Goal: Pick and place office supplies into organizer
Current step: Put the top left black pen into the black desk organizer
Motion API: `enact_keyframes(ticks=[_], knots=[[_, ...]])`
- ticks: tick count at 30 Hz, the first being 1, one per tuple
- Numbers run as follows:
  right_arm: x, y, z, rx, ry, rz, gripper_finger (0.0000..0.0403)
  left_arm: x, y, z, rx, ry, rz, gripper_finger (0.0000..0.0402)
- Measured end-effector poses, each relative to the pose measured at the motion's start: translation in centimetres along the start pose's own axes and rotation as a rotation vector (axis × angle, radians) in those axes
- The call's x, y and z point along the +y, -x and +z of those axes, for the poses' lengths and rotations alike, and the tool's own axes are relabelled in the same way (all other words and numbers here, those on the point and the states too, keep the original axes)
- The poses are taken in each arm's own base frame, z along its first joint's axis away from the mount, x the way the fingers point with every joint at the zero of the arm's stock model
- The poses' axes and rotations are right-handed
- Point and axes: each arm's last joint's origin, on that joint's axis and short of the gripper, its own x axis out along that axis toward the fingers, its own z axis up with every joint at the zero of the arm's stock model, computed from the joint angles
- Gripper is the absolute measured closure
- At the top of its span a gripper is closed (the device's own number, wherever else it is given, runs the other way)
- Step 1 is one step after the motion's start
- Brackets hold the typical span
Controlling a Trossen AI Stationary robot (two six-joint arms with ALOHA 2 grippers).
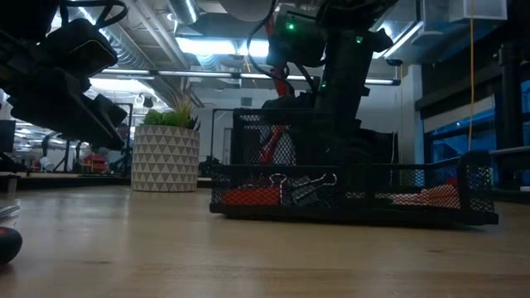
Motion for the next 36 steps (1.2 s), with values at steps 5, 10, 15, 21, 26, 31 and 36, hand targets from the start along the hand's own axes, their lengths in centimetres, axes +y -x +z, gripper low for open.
enact_keyframes(ticks=[5, 10, 15, 21, 26, 31, 36], knots=[[0.2, -0.1, 0.0, -0.001, 0.006, 0.021, 0.0205, 0.0, 0.0, 0.0, 0.000, 0.000, 0.000, 0.0311], [0.3, -0.1, 0.0, 0.034, 0.003, 0.040, 0.0205, 0.0, 0.0, 0.0, 0.000, 0.000, 0.000, 0.0311], [0.5, 0.0, 0.1, 0.030, -0.029, 0.049, 0.0205, 0.0, 0.0, 0.0, 0.000, 0.000, 0.000, 0.0311], [1.5, 1.0, 0.8, 0.010, -0.052, 0.095, 0.0205, 0.0, 0.0, 0.0, 0.001, -0.001, 0.000, 0.0311], [1.9, 1.9, 1.2, 0.006, -0.066, 0.087, 0.0205, 0.0, 0.0, 0.0, 0.004, -0.002, 0.002, 0.0311], [1.2, 1.8, 1.4, 0.019, -0.161, 0.023, 0.0205, 0.0, 0.0, 0.0, 0.004, -0.004, 0.002, 0.0311], [0.7, 1.8, 1.5, 0.028, -0.241, -0.019, 0.0205, 0.0, 0.0, -0.1, 0.012, -0.005, -0.007, 0.0311]])
